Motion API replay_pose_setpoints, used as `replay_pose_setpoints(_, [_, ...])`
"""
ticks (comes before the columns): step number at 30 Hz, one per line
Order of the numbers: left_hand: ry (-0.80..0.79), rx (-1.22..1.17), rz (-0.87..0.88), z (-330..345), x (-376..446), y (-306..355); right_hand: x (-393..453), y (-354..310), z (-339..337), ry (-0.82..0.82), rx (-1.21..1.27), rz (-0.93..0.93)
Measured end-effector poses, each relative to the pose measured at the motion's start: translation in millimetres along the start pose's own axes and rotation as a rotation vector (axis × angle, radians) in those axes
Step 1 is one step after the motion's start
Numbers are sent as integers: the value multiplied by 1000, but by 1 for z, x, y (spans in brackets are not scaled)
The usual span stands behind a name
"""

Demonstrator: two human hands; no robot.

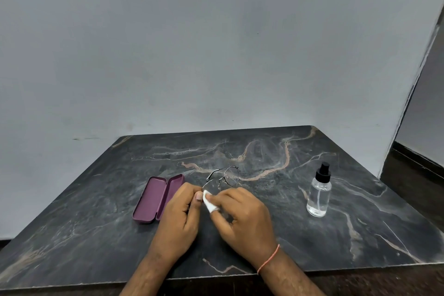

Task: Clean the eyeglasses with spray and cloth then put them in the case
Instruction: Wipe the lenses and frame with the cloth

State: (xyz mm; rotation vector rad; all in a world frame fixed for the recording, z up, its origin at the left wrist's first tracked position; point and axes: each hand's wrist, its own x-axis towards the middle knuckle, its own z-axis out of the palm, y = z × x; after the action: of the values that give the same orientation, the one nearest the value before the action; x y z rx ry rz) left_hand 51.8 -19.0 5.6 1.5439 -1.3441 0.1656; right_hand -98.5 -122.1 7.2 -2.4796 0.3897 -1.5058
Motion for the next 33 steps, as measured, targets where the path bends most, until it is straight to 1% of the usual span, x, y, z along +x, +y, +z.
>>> replay_pose_setpoints(2, [15, -4, -2, -1, 0, -2, 0, -1, 0, 5, -16, 17])
replay_pose_setpoints(6, [36, -19, -25, -1, -1, -2, 3, 2, -2, 72, -22, 146])
replay_pose_setpoints(8, [36, -24, -28, 0, 0, -2, 2, 2, -1, 52, -3, 120])
replay_pose_setpoints(11, [39, -23, -20, -1, 1, -3, 0, -4, 1, -33, 12, 8])
replay_pose_setpoints(13, [38, -26, -20, -1, 0, -4, -1, -4, 1, -35, -12, 5])
replay_pose_setpoints(16, [58, -41, -38, 0, 0, -4, 1, -1, 1, 37, -14, 108])
replay_pose_setpoints(19, [69, -47, -44, 0, 0, -5, 2, 3, 0, 70, -18, 195])
replay_pose_setpoints(25, [53, -42, -38, 1, -1, -3, 5, 3, -2, 152, 26, 316])
replay_pose_setpoints(27, [50, -39, -34, 1, -1, -1, 5, 4, -2, 170, 21, 319])
replay_pose_setpoints(29, [40, -30, -20, 0, -1, 0, 4, 5, -1, 155, 29, 300])
replay_pose_setpoints(33, [32, -23, -20, -1, 0, 0, 1, 1, 2, 50, 75, 140])
